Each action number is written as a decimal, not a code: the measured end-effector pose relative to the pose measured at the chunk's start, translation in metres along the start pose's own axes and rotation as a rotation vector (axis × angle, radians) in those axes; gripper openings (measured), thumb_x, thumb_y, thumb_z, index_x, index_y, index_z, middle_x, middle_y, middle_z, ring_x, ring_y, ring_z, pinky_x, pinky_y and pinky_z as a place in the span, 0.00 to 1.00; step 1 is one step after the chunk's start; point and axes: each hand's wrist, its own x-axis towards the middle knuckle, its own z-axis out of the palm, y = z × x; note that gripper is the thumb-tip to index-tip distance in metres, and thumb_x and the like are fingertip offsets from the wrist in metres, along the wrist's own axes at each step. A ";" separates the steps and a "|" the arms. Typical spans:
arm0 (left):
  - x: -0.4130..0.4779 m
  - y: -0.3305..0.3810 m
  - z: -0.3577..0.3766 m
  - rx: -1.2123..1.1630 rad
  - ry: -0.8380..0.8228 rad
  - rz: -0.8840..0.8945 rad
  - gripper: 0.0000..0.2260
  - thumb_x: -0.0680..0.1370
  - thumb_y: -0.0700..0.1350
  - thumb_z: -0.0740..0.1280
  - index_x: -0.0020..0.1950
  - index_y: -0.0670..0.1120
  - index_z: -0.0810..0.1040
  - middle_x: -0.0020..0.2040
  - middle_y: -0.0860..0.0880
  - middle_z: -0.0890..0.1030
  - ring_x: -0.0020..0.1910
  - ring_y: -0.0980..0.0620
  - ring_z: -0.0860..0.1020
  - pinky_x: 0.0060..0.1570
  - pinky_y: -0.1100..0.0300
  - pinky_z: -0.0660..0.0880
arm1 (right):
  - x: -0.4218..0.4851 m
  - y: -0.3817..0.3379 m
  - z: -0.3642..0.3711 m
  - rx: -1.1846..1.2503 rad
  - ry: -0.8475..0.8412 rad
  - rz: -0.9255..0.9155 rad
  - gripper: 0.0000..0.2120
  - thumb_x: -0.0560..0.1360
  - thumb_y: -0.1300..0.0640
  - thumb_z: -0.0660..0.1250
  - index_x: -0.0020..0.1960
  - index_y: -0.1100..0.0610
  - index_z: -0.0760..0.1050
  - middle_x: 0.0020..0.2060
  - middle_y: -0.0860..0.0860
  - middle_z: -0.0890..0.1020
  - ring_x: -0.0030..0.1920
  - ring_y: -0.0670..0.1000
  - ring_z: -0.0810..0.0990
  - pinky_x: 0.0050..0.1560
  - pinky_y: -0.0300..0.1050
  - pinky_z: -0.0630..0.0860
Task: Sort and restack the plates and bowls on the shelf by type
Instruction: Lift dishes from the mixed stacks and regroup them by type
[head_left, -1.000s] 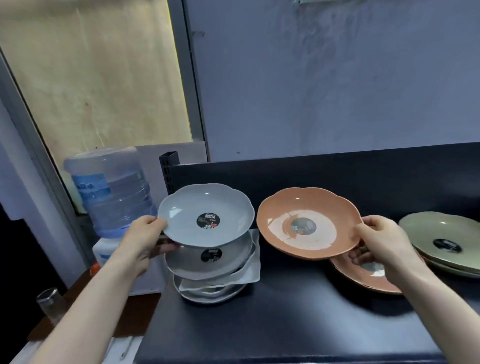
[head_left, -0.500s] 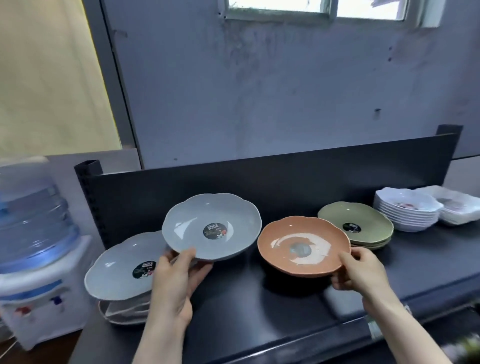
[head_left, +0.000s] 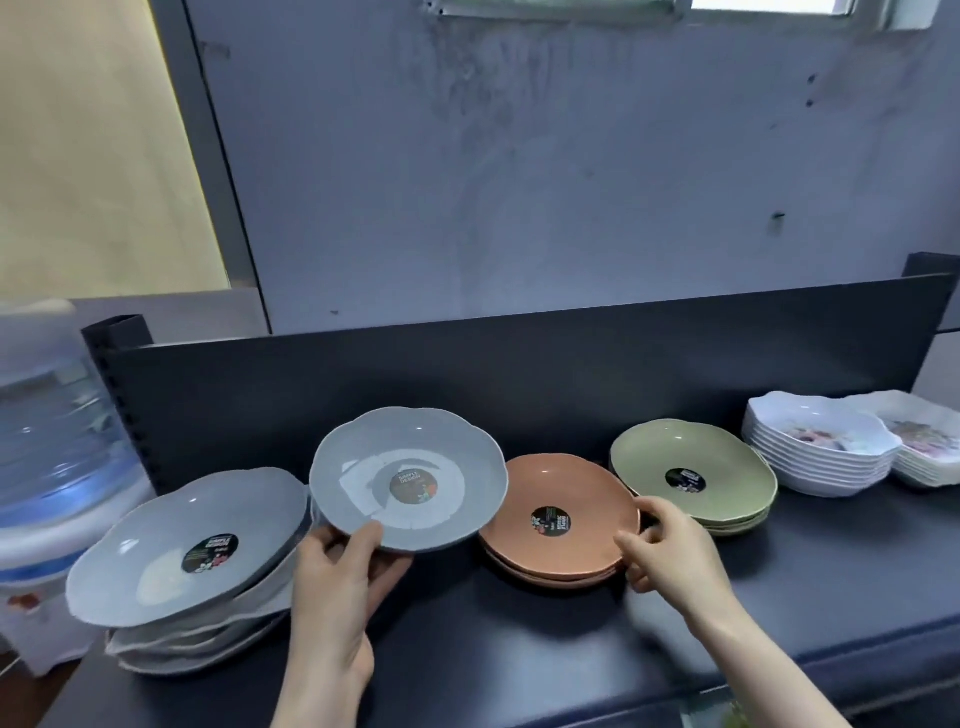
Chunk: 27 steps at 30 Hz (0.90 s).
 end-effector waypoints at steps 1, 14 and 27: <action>0.000 -0.004 0.005 0.013 0.006 0.000 0.15 0.78 0.35 0.63 0.64 0.38 0.70 0.47 0.46 0.79 0.43 0.49 0.78 0.36 0.60 0.82 | 0.005 -0.003 -0.003 0.027 -0.012 -0.021 0.18 0.72 0.67 0.67 0.61 0.58 0.75 0.31 0.58 0.79 0.23 0.51 0.76 0.26 0.44 0.74; -0.031 -0.056 0.093 0.076 -0.016 -0.134 0.10 0.77 0.38 0.65 0.58 0.39 0.74 0.53 0.40 0.82 0.46 0.45 0.81 0.41 0.55 0.81 | 0.047 -0.025 -0.048 0.387 -0.453 0.069 0.07 0.75 0.67 0.65 0.52 0.63 0.80 0.36 0.57 0.81 0.33 0.56 0.77 0.31 0.40 0.77; -0.038 -0.009 0.044 0.362 0.102 -0.106 0.11 0.76 0.38 0.67 0.58 0.42 0.77 0.45 0.45 0.84 0.37 0.53 0.82 0.41 0.58 0.80 | 0.048 -0.034 0.010 0.564 -0.820 0.210 0.09 0.75 0.70 0.64 0.52 0.63 0.78 0.42 0.62 0.86 0.33 0.55 0.84 0.31 0.42 0.82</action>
